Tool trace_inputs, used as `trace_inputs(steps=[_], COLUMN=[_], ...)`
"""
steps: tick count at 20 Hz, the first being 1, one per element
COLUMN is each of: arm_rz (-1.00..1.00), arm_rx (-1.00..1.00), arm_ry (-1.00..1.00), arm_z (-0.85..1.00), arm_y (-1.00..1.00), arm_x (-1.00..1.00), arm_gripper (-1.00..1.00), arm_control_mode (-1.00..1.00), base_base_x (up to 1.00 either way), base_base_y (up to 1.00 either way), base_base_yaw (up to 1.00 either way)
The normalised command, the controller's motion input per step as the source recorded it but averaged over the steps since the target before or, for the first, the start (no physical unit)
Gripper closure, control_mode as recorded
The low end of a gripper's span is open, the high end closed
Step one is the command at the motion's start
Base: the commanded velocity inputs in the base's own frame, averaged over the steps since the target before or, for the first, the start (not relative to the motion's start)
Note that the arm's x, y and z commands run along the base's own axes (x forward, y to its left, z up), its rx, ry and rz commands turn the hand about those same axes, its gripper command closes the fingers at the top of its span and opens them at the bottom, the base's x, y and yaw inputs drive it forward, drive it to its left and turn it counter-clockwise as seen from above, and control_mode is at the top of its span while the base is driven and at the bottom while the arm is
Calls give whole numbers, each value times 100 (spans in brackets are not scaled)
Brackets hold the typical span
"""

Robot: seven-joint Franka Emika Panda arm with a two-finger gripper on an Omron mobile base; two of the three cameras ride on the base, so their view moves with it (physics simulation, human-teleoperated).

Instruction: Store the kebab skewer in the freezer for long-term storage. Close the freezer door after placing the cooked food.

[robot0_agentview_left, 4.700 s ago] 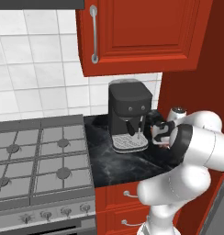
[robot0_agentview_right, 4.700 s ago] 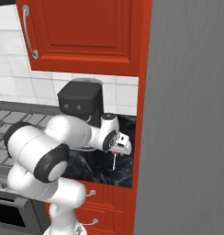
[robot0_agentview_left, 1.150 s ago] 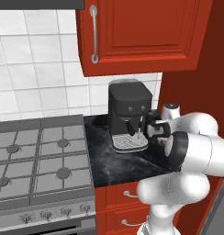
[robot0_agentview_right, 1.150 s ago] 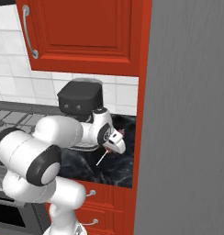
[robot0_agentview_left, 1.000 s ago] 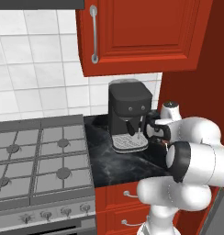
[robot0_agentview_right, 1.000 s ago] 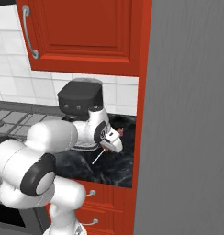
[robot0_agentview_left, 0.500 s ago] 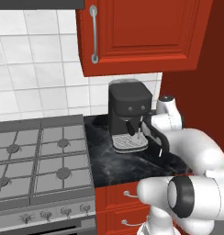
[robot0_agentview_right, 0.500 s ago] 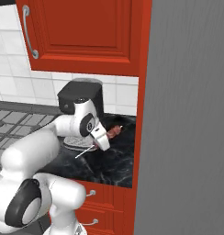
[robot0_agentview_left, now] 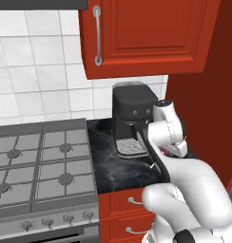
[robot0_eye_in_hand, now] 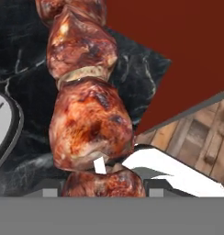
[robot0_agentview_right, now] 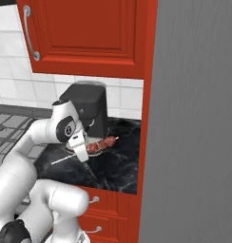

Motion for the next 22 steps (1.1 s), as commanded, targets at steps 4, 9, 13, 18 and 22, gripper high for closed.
trace_inputs(steps=[4, 9, 13, 18, 22], arm_rz=[-25, -18, -3, -1, 0], arm_rx=[8, 7, 3, 6, 18], arm_ry=[0, 0, 1, -1, -1], arm_z=[18, 38, 56, 53, 39], arm_y=[32, 31, 5, 14, 8], arm_x=[-54, -51, -36, -59, -45], arm_gripper=[100, 100, 100, 100, 100], arm_control_mode=[-100, -100, -100, -100, -100], base_base_x=[0, 0, 0, 0, 0], base_base_y=[0, 0, 0, 0, 0], base_base_yaw=[0, 0, 0, 0, 0])
